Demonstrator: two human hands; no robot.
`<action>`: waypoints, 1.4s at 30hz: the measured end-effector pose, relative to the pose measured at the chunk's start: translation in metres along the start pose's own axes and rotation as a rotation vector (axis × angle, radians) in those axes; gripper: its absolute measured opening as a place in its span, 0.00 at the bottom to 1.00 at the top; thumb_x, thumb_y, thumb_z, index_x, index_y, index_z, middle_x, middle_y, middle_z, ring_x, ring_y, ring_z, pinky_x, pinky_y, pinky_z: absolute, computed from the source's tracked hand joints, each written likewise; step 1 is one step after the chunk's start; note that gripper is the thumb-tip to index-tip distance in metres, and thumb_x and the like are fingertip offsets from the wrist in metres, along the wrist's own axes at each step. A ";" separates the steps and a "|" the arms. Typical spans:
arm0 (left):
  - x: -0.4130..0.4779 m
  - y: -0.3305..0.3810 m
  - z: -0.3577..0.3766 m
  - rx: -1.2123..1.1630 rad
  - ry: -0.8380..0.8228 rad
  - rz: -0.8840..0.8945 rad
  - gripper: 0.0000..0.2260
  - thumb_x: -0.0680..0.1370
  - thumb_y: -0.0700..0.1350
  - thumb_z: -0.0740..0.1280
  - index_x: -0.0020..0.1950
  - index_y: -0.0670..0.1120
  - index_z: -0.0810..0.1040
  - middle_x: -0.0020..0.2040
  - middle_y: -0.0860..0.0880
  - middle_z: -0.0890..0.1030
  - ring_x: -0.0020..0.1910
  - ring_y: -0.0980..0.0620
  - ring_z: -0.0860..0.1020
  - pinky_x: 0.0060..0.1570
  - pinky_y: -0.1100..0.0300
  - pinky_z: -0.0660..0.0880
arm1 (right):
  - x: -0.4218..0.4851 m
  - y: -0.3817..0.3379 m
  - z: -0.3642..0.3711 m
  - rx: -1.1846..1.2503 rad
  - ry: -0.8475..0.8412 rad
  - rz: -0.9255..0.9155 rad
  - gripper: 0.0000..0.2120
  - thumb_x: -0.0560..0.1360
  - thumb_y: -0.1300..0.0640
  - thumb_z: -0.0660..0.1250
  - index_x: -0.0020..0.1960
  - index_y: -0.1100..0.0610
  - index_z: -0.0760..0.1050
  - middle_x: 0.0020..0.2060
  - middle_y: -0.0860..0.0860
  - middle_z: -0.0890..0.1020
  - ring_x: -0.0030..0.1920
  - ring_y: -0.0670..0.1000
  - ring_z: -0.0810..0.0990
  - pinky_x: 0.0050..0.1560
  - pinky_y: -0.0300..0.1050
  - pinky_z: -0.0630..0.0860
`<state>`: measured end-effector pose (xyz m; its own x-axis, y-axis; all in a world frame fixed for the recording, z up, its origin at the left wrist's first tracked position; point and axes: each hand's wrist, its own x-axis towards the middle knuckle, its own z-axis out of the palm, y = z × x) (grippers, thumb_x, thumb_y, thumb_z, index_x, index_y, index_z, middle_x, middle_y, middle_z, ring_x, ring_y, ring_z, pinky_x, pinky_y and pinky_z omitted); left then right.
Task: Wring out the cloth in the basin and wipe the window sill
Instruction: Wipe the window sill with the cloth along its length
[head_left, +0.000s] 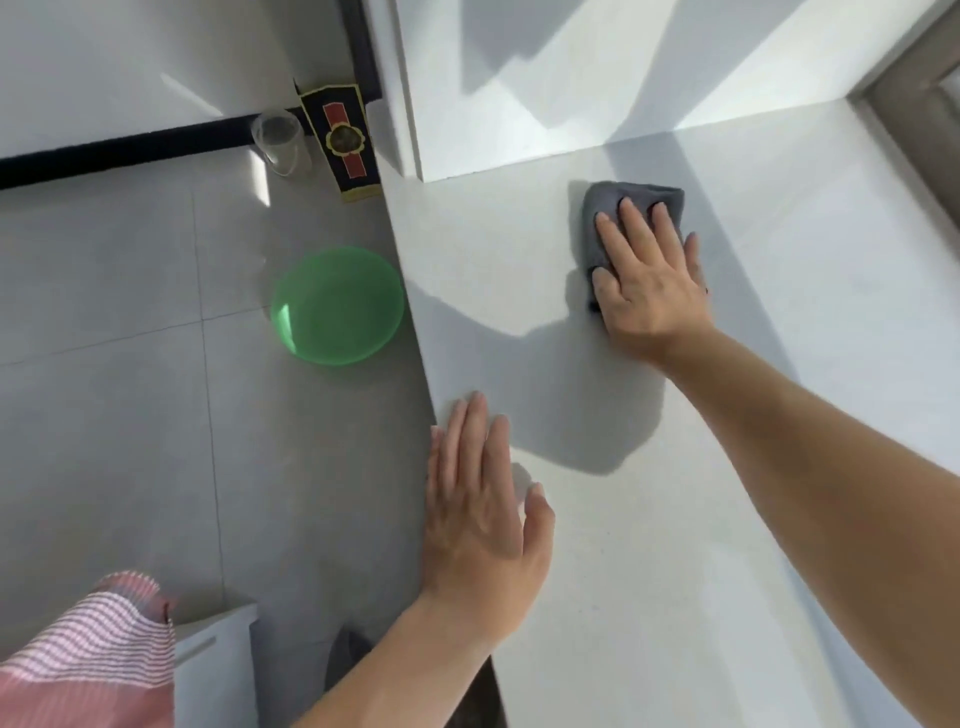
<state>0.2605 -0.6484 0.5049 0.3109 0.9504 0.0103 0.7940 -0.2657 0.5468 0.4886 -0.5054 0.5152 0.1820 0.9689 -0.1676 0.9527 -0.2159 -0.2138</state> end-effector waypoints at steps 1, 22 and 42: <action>0.003 -0.003 -0.004 -0.047 0.001 -0.011 0.26 0.78 0.50 0.55 0.74 0.38 0.65 0.78 0.42 0.61 0.79 0.45 0.55 0.75 0.42 0.55 | -0.008 -0.008 0.006 0.005 0.037 0.001 0.28 0.82 0.46 0.47 0.81 0.47 0.50 0.82 0.49 0.50 0.81 0.57 0.44 0.78 0.62 0.41; 0.214 0.033 -0.005 0.019 -0.416 0.563 0.28 0.80 0.58 0.47 0.75 0.46 0.66 0.79 0.47 0.61 0.79 0.52 0.51 0.77 0.49 0.49 | -0.163 -0.104 0.049 0.109 0.110 0.243 0.30 0.79 0.45 0.57 0.80 0.49 0.57 0.80 0.50 0.57 0.80 0.57 0.52 0.75 0.63 0.54; 0.246 0.144 0.103 0.431 -0.498 0.998 0.27 0.80 0.60 0.46 0.79 0.58 0.51 0.81 0.47 0.46 0.79 0.45 0.40 0.76 0.44 0.40 | -0.068 0.171 -0.021 0.189 0.303 1.126 0.29 0.82 0.41 0.46 0.82 0.46 0.47 0.82 0.48 0.46 0.80 0.55 0.39 0.78 0.58 0.36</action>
<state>0.5050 -0.4697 0.4998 0.9826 0.1522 -0.1066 0.1676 -0.9736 0.1547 0.6447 -0.6055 0.5107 0.9710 0.2047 -0.1234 0.1718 -0.9567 -0.2348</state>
